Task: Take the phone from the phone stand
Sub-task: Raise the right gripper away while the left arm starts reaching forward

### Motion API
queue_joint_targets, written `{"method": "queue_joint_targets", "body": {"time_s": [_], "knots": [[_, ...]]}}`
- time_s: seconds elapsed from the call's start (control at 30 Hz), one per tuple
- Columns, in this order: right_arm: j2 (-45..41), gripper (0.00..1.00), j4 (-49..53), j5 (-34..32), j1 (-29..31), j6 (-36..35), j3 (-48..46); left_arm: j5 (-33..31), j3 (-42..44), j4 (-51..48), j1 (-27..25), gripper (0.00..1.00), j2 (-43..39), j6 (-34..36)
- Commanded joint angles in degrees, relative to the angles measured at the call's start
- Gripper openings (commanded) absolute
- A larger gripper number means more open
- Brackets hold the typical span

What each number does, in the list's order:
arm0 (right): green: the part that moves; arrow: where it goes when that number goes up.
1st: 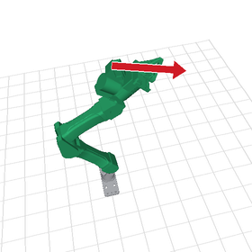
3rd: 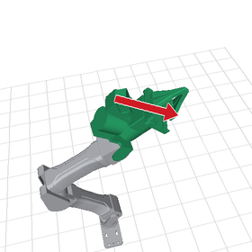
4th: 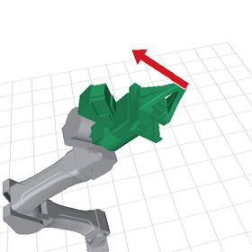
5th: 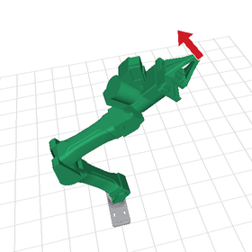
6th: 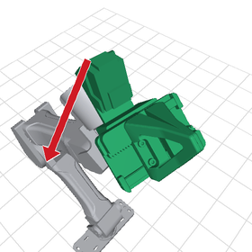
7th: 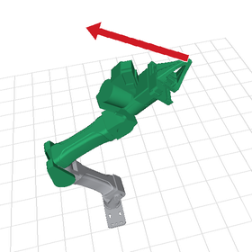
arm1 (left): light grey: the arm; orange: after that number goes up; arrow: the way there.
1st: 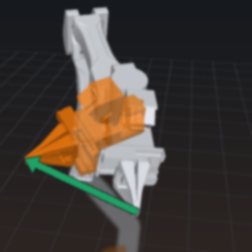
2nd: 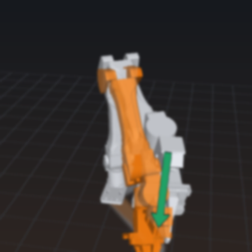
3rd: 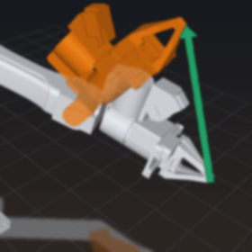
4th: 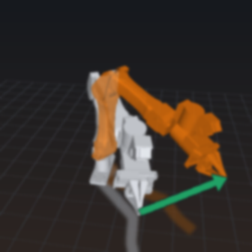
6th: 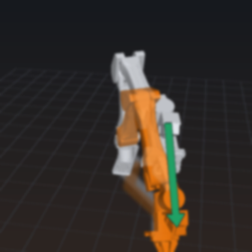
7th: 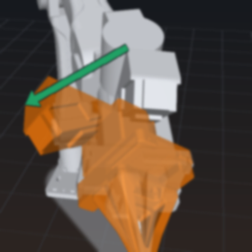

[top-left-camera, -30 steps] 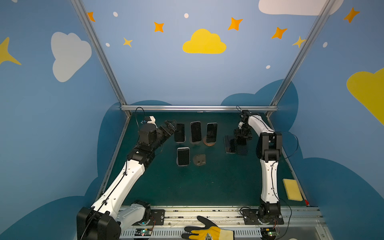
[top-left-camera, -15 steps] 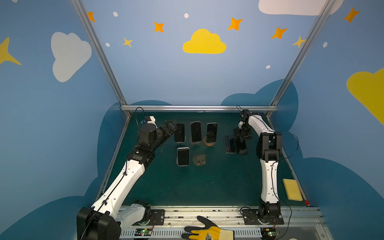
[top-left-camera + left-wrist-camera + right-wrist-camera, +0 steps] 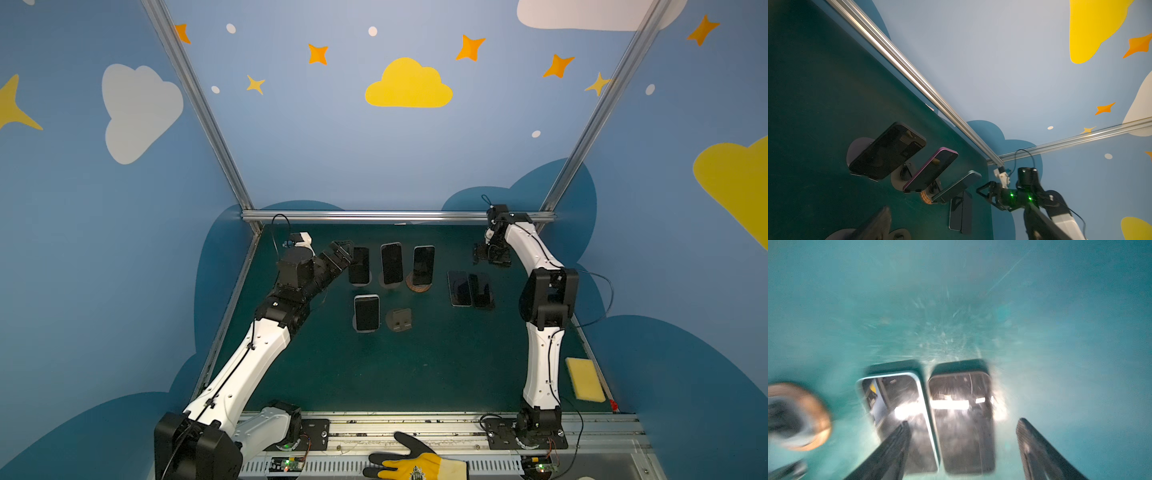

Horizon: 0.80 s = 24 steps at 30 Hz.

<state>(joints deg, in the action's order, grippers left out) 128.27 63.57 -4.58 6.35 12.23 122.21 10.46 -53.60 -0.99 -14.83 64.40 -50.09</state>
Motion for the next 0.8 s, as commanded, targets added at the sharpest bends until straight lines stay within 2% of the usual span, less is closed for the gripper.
{"method": "queue_joint_targets", "body": {"time_s": [0.0, 0.1, 0.17, 0.27, 0.4, 0.5, 0.6, 0.7, 0.77], "knots": [[-11.98, 0.81, -1.97, -3.76, 0.86, 3.69, -6.8, 1.32, -1.1, 0.73, 0.35, 0.98, 0.74, 0.99], [-22.52, 0.81, -9.84, -4.19, 2.7, 6.69, -20.43, 3.8, -2.43, -0.52, -0.27, 0.97, 1.3, 3.11], [-29.55, 0.81, -14.36, -3.92, 4.0, 7.84, -29.15, 2.03, -3.92, -3.84, -1.75, 0.98, 1.0, 6.0], [-40.34, 0.81, -21.59, -2.75, 5.32, 8.62, -43.42, -5.61, -4.49, -6.68, -4.61, 0.98, -1.57, 10.23], [-52.0, 0.81, -30.55, 2.8, 5.64, 10.88, -58.28, -13.88, -6.18, -11.07, -9.77, 0.98, -4.31, 14.5], [-59.52, 0.82, -37.91, 3.95, 5.96, 9.43, -67.66, -25.91, -9.74, -18.85, -18.03, 0.99, -3.91, 17.41], [-66.44, 0.82, -44.9, 0.12, 5.99, 8.15, -75.69, -37.21, -11.45, -23.82, -27.76, 1.0, -3.8, 17.29], [-73.48, 0.83, -51.28, -6.47, 5.65, 7.97, -82.93, -43.86, -12.16, -27.71, -35.61, 1.0, -1.98, 14.2], [-76.9, 0.84, -52.35, -7.67, 5.12, 8.07, -85.73, -47.6, -12.94, -30.72, -40.41, 1.0, 0.84, 10.95]]}}
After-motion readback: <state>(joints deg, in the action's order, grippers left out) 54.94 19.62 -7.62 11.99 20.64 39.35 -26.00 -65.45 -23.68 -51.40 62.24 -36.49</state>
